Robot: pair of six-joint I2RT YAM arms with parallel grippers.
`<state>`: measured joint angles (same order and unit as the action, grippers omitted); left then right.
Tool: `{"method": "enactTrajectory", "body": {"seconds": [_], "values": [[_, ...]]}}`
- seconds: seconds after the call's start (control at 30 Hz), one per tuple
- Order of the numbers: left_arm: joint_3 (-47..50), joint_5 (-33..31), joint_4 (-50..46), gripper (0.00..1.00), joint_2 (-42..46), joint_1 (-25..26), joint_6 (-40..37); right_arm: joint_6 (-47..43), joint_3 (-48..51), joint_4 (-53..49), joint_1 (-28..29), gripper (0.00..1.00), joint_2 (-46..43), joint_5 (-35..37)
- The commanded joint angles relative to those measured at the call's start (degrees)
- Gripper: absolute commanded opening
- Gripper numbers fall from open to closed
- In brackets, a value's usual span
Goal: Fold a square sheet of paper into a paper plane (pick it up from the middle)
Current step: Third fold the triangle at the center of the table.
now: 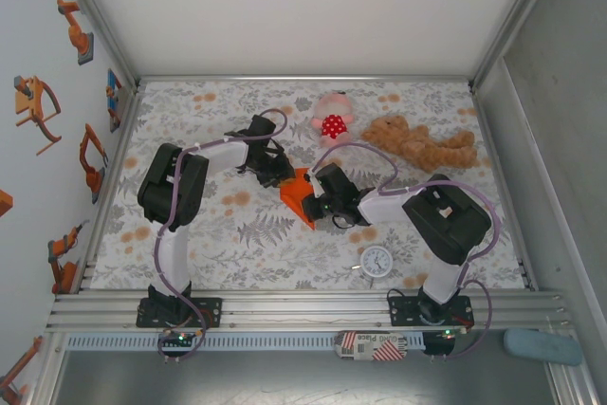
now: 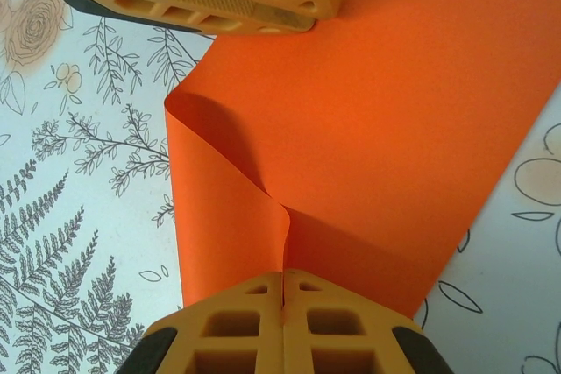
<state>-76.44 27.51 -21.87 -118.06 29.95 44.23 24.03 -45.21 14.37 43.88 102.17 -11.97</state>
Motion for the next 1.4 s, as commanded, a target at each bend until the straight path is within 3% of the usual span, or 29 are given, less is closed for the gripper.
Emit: {"method": "enactTrajectory", "body": {"seconds": [0.0, 0.53, 0.7, 0.9, 1.13, 1.37], "values": [[-0.55, -0.65, -2.57, 0.17, -2.16, 0.19, -1.06, -0.52, -1.55, 0.22, -0.37, 0.0, 1.23, 1.07], [-1.72, -0.3, -2.66, 0.19, 0.6, -0.22, -0.64, -0.72, -1.12, -1.26, -0.37, 0.0, 1.64, 0.98], [-0.38, -2.28, -0.5, 0.3, 6.78, -0.79, 1.12, -0.78, -1.11, -1.8, -0.42, 0.0, 1.63, 0.98], [9.8, -2.9, 6.66, 0.35, 14.77, -0.61, 6.19, -0.63, -1.35, -1.71, -0.37, 0.0, 1.84, 0.72], [18.01, -3.04, 11.72, 0.29, 20.7, 2.52, 12.54, -0.27, -1.55, -1.62, -0.44, 0.0, 2.25, 0.37], [22.01, -2.72, 17.11, 0.2, 20.08, 5.15, 17.91, 0.05, -1.39, -1.14, -0.37, 0.0, 2.68, -0.16]]}}
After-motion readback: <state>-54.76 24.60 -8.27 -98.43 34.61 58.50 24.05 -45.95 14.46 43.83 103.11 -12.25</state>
